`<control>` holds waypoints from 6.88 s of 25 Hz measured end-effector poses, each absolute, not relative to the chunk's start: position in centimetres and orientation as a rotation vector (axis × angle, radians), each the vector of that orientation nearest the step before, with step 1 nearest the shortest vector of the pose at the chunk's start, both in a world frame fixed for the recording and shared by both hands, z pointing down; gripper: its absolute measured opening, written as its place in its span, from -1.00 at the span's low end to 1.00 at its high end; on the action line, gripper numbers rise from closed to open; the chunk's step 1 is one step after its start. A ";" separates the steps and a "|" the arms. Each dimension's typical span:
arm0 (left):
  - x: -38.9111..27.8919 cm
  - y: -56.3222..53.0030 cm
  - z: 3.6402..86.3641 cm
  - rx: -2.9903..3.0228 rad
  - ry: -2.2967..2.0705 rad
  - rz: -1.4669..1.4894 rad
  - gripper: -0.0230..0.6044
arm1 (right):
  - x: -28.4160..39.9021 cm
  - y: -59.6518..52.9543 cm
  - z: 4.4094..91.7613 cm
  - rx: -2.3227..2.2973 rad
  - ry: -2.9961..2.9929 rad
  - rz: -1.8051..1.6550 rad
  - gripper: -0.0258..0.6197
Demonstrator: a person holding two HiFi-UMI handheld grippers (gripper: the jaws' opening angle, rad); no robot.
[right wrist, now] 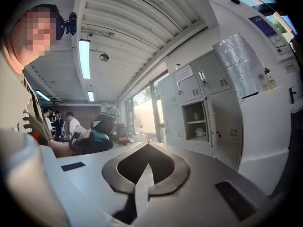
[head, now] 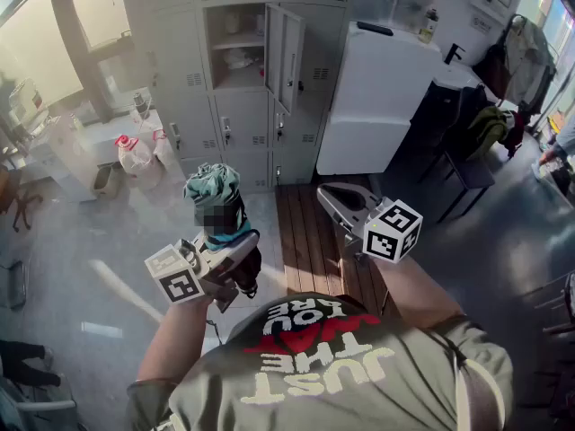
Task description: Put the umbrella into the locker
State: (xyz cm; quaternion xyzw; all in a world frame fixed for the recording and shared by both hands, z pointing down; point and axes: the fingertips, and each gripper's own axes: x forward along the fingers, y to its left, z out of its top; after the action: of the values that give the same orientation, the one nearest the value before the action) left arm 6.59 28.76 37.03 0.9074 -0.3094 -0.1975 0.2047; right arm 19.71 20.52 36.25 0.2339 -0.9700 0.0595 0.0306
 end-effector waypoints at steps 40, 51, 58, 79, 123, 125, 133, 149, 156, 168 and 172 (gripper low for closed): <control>0.6 21.5 35.3 2.558 -0.915 -0.542 0.00 | 11.1 10.3 35.4 0.552 -3.074 0.205 -0.82; -1.3 6.6 34.6 2.553 -0.936 -0.535 0.00 | 8.9 -4.0 36.0 0.500 -3.095 0.216 -0.82; -2.4 -3.6 33.4 2.571 -0.927 -0.532 0.00 | 7.0 -11.3 35.6 0.431 -3.098 0.172 -0.82; -7.2 -20.5 33.9 2.583 -0.801 -0.552 0.00 | 0.9 -22.5 36.1 0.479 -3.066 0.126 -0.82; -12.6 -40.5 34.2 2.985 -1.402 0.277 -0.04 | -6.3 -30.0 34.7 0.474 -3.042 0.022 -0.82; -12.0 -41.3 34.1 3.002 -1.432 0.372 -0.04 | -6.2 -29.8 34.9 0.474 -3.041 0.031 -0.82; -10.7 -44.8 34.3 3.004 -1.529 0.719 -0.05 | -5.9 -29.4 35.6 0.463 -3.034 0.060 -0.82; -10.4 -52.6 33.3 2.774 -1.762 1.197 -0.05 | -5.5 -29.1 36.4 0.468 -3.019 0.093 -0.82; -10.7 -55.0 33.4 2.710 -1.785 1.396 -0.05 | -5.2 -29.0 36.4 0.471 -3.020 0.097 -0.82; -11.3 -58.9 36.4 2.618 -1.729 1.697 -0.05 | -5.1 -28.6 36.8 0.482 -3.015 0.104 -0.82; -11.3 -59.7 38.0 2.590 -1.670 1.775 -0.05 | -4.9 -28.6 36.9 0.496 -3.010 0.111 -0.82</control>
State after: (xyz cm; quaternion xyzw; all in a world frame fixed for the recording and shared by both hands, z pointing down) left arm -11.33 -59.74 38.03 0.7127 -0.4595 0.4883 -0.2060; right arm -4.89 -28.58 36.94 0.1624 -0.9850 0.0363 0.0445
